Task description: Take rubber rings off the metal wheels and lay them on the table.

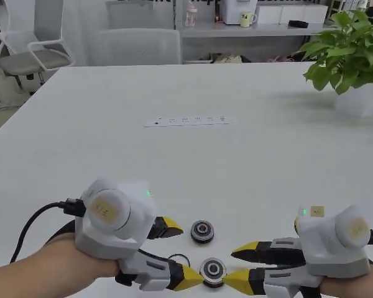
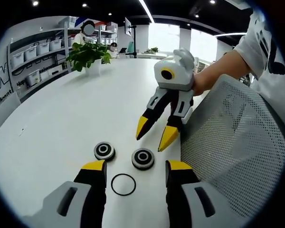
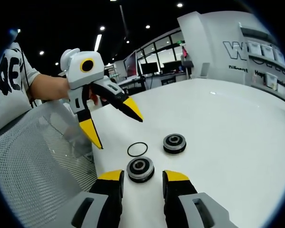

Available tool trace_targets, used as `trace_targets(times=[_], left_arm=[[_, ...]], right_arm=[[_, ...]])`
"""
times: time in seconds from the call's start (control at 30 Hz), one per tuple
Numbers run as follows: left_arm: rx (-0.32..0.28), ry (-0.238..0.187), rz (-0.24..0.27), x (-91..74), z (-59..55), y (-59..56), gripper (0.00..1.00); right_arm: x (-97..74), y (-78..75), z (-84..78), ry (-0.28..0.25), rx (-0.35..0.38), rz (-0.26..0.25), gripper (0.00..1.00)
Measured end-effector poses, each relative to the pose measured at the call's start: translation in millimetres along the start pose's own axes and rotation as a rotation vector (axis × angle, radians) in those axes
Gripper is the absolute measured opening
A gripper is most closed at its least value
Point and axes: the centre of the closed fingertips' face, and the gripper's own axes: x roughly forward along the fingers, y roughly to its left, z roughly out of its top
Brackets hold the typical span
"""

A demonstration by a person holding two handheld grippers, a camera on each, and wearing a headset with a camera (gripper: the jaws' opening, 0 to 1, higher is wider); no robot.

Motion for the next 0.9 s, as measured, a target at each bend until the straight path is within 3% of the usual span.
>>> trace_targets(times=[0.9], left_arm=[[-0.009, 0.028, -0.065, 28.5, -6.7, -12.9, 0.33]], right_arm=[[7.9, 3.9, -9.7, 0.01, -0.01, 0.007, 0.35]])
